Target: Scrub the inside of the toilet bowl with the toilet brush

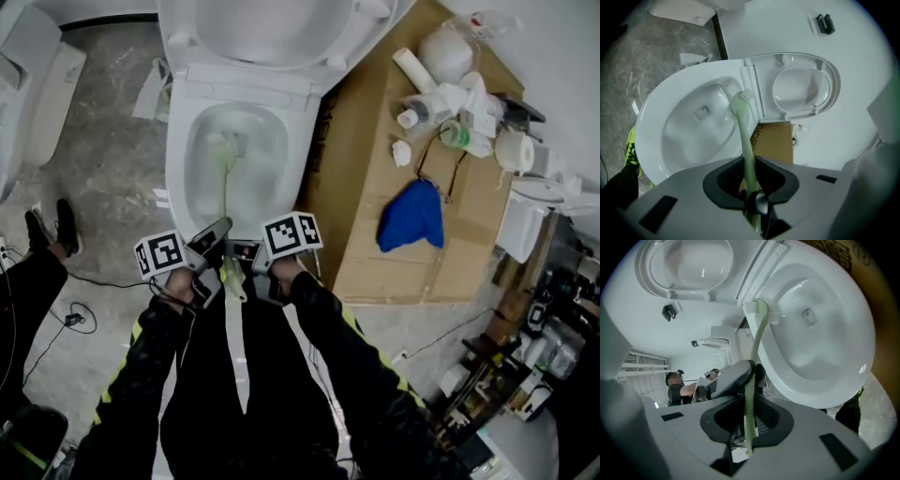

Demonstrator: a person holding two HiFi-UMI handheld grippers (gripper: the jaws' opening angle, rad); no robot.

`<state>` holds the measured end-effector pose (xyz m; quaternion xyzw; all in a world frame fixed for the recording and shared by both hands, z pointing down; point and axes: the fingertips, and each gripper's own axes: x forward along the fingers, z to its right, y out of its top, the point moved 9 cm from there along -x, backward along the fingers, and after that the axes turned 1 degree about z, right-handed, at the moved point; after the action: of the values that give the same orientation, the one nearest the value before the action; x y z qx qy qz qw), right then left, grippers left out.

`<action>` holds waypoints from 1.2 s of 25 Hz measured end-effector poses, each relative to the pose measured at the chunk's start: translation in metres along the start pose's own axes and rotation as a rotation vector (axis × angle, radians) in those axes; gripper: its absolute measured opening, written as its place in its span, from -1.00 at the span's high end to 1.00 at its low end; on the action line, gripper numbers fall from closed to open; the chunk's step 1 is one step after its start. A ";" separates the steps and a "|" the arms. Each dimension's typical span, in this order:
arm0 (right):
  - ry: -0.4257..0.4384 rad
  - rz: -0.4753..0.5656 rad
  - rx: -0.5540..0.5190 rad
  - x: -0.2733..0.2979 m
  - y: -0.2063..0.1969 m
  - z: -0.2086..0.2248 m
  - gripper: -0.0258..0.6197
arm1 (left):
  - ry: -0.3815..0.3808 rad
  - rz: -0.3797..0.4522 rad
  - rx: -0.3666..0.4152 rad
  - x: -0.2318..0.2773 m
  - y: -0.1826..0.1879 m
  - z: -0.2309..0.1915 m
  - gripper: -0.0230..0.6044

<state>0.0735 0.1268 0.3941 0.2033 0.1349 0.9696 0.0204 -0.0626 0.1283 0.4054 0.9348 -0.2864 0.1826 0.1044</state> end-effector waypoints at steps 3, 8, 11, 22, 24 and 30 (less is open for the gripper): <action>-0.010 -0.011 0.007 0.016 0.018 0.020 0.74 | -0.009 0.023 -0.028 0.013 0.012 -0.025 0.67; -0.040 -0.018 0.021 0.032 0.049 0.048 0.74 | -0.011 0.044 -0.074 0.035 0.032 -0.059 0.67; -0.071 -0.034 0.012 0.038 0.071 0.059 0.74 | -0.025 0.072 -0.104 0.051 0.045 -0.072 0.67; -0.085 -0.008 0.041 0.052 0.115 0.088 0.74 | 0.016 0.070 -0.085 0.086 0.079 -0.103 0.67; -0.079 0.004 0.051 0.053 0.113 0.093 0.74 | 0.031 0.070 -0.071 0.087 0.078 -0.105 0.67; -0.044 0.108 0.097 0.049 0.112 0.100 0.74 | 0.097 0.049 -0.009 0.096 0.082 -0.101 0.67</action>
<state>0.0704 0.0489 0.5318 0.2322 0.1702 0.9569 -0.0387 -0.0642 0.0445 0.5428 0.9171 -0.3045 0.2286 0.1178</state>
